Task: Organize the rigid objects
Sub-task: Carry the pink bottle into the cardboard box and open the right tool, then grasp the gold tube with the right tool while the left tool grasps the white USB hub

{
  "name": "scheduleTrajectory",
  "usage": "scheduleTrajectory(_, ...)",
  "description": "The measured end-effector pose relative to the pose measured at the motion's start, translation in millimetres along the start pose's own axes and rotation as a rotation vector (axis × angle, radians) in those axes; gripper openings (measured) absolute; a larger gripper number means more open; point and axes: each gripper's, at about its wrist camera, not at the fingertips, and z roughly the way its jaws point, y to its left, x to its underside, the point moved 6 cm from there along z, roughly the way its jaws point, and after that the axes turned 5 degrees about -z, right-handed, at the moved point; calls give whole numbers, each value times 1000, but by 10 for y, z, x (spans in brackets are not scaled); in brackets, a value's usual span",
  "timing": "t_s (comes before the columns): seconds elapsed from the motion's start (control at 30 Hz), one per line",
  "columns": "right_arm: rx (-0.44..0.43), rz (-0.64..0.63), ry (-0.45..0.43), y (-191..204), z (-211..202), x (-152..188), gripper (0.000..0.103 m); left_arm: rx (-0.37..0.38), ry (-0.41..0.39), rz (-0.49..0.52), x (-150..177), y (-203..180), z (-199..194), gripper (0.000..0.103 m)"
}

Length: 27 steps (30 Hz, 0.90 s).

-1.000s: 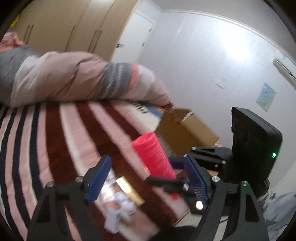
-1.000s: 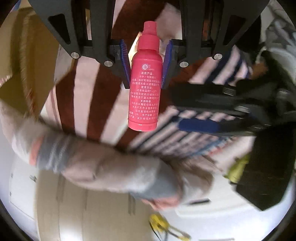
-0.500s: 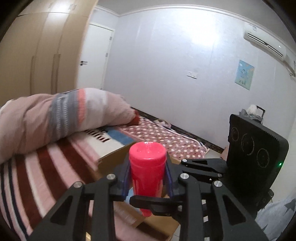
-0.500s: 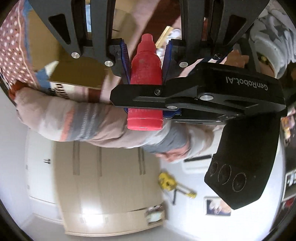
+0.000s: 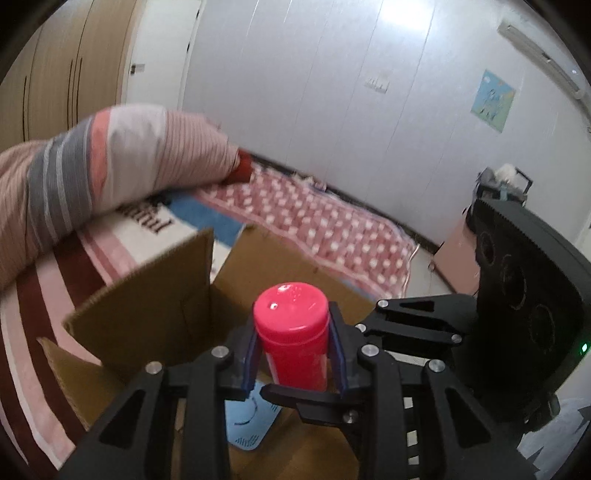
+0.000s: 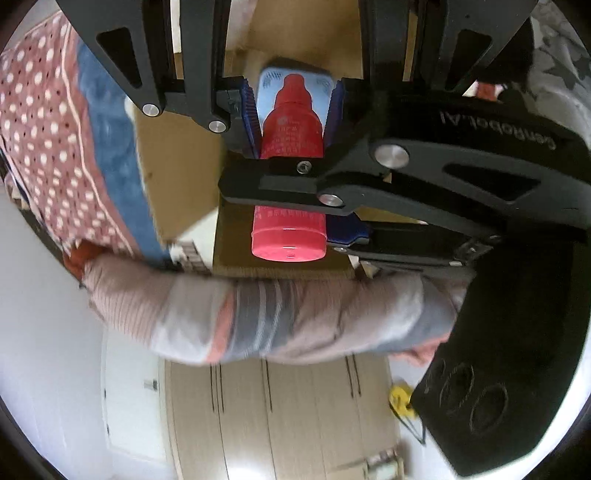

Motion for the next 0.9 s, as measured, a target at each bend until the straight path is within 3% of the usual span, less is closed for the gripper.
scheduleTrajectory(0.07,4,-3,28,-17,71,39,27,-30,-1,0,23,34,-17,33)
scheduleTrajectory(0.13,45,-10,51,-52,142,41,27,-72,-24,15,32,50,-98,48)
scheduleTrajectory(0.2,100,-25,48,-83,144,51,30,-86,-60,16,14,96,-263,52)
scheduleTrajectory(0.33,114,-15,3,-60,58,-60,39,-123,-140,-24,-14,305,-704,59)
scheduleTrajectory(0.47,-6,-24,-74,248,-84,-227,39,-238,-203,-44,113,627,-1245,60)
scheduleTrajectory(0.63,-188,-97,-127,970,-152,-399,39,-375,-246,-115,508,1112,-1799,67)
scheduleTrajectory(0.77,-289,-154,-84,1525,37,-431,39,-451,-245,-172,1014,1485,-2083,67)
scheduleTrajectory(0.9,-322,-196,23,1967,417,-302,39,-449,-206,-231,1525,1772,-2091,67)
